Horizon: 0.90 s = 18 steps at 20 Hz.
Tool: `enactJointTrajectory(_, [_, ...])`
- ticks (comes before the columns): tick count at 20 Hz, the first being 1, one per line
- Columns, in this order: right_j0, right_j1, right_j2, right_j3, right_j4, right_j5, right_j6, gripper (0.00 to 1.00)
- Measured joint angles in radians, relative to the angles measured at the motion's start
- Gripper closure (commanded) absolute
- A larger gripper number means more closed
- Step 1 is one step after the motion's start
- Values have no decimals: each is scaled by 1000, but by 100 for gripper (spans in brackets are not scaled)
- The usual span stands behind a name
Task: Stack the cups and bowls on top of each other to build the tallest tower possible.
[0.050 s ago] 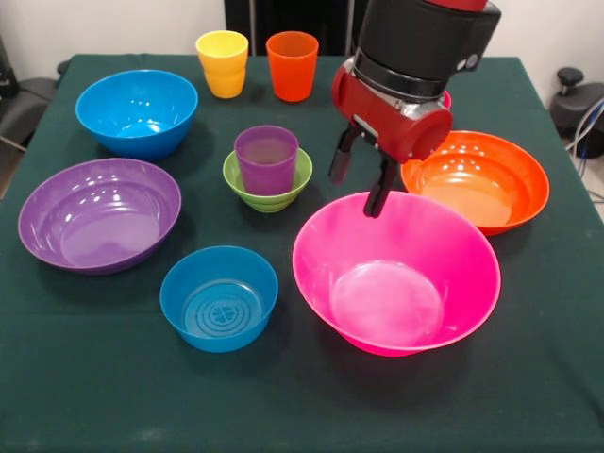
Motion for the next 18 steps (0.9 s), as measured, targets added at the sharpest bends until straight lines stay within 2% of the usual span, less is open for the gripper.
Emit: enactJointTrajectory(18, [1, 44, -2, -4, 10, 0, 0, 0])
